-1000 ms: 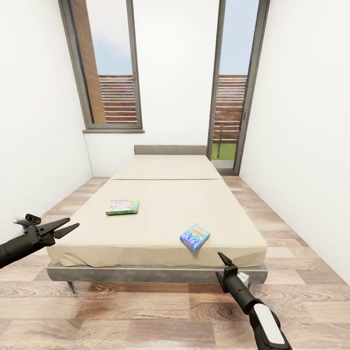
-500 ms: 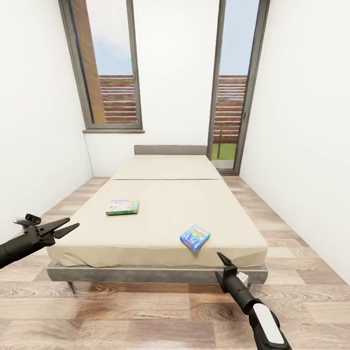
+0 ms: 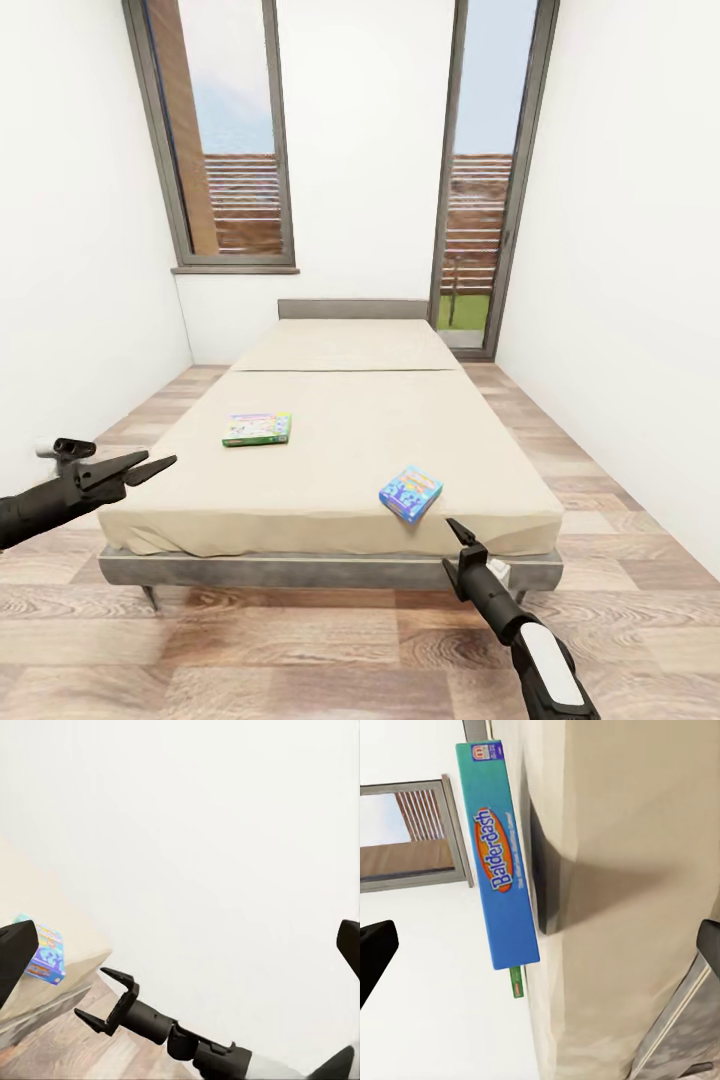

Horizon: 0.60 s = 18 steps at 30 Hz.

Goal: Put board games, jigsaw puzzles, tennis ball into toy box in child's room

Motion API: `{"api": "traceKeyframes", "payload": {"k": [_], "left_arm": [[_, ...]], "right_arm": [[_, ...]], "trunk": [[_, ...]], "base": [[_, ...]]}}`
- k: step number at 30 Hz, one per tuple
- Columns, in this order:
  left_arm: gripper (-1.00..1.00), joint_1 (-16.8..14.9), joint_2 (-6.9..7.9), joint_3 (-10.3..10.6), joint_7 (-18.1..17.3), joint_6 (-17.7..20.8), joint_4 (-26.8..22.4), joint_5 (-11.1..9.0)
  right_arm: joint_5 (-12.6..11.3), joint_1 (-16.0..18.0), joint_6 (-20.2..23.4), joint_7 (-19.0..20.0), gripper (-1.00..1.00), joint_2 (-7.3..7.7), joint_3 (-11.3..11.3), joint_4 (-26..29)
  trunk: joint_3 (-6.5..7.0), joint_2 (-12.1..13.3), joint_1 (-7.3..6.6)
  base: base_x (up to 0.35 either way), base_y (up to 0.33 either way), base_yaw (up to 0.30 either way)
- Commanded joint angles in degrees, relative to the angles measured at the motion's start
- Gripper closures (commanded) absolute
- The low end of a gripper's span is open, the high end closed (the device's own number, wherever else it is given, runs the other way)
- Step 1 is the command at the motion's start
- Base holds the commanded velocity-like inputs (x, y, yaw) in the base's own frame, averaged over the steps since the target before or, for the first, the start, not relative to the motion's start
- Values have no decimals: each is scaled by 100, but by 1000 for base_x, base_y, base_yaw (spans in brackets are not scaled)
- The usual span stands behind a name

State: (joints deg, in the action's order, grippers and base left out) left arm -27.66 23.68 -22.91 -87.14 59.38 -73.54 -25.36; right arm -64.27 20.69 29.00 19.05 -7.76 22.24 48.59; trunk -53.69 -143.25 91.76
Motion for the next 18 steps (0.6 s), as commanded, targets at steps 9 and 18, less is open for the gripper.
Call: {"api": "traceKeyframes", "payload": {"k": [9, 18], "left_arm": [[-100, 11, -9, 1392, -286, 56, -744, 27], [-100, 7, -4, 1843, -286, 56, -807, 48]], "right_arm": [[-24, 20, 53, 2, -100, -12, 19, 1], [-24, 23, 53, 2, -100, -13, 18, 1]], "trunk": [[-6, -3, -1], [-6, -3, -1]], "base": [[1, 1, 0], [1, 64, 0]]}}
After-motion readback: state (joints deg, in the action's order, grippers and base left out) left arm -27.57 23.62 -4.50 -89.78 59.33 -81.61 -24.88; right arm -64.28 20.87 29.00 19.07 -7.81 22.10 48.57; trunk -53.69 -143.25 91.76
